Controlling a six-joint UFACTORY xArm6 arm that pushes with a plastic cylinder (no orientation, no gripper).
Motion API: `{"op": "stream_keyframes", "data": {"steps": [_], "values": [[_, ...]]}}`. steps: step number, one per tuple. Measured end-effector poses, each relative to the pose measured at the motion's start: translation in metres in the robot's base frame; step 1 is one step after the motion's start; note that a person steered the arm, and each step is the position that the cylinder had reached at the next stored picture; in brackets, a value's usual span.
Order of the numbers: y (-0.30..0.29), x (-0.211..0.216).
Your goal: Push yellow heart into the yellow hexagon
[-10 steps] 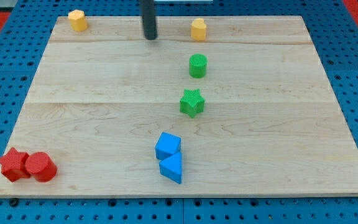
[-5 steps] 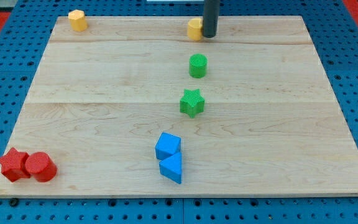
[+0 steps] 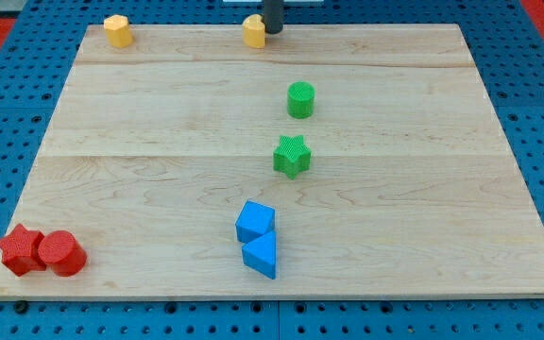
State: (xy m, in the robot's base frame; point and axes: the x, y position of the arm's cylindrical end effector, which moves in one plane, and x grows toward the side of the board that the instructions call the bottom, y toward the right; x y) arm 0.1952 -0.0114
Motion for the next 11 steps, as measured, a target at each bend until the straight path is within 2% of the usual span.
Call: {"op": "stream_keyframes", "data": {"steps": [4,7,11], "values": [[-0.082,0.013],[-0.08,0.033],[-0.142,0.039]]}}
